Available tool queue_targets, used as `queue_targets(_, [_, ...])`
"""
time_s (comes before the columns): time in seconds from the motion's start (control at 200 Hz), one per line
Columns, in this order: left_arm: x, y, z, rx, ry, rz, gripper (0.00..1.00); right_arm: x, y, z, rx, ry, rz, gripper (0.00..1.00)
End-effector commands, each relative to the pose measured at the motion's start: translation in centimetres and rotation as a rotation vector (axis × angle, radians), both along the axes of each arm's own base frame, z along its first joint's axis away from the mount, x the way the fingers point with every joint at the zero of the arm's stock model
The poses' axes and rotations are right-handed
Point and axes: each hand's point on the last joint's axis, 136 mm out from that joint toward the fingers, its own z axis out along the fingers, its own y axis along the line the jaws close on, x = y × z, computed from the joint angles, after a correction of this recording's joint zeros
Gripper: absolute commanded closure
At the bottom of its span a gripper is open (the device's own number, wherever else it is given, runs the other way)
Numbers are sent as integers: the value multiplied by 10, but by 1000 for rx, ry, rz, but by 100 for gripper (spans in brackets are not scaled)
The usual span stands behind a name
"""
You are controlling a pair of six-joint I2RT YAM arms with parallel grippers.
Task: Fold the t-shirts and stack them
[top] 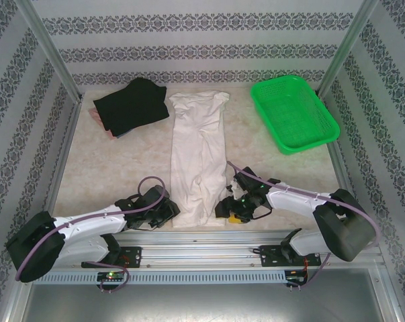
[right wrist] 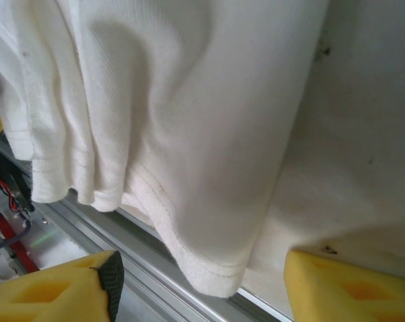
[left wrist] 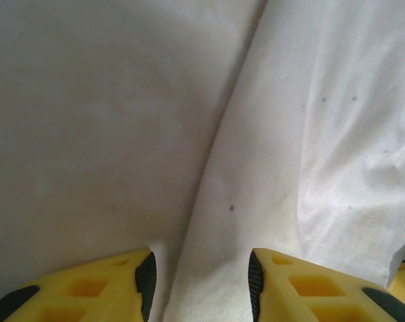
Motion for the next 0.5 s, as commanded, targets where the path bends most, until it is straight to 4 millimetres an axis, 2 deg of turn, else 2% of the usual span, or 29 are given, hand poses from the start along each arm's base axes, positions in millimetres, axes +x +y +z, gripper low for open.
queue_targets(0.0, [4, -35, -2, -121, -22, -42, 60, -3, 5, -7, 2, 8, 2, 38])
queue_targets(0.195, [8, -58, -5, -182, -35, -74, 68, 3, 9, -7, -4, -2, -3, 52])
queue_targets(0.41, [6, -52, 3, -177, -67, -75, 79, 6, 17, -3, 4, -11, -1, 62])
queue_targets(0.495, [8, -53, 10, -188, -85, -77, 83, 9, 20, 2, 7, -14, -3, 69])
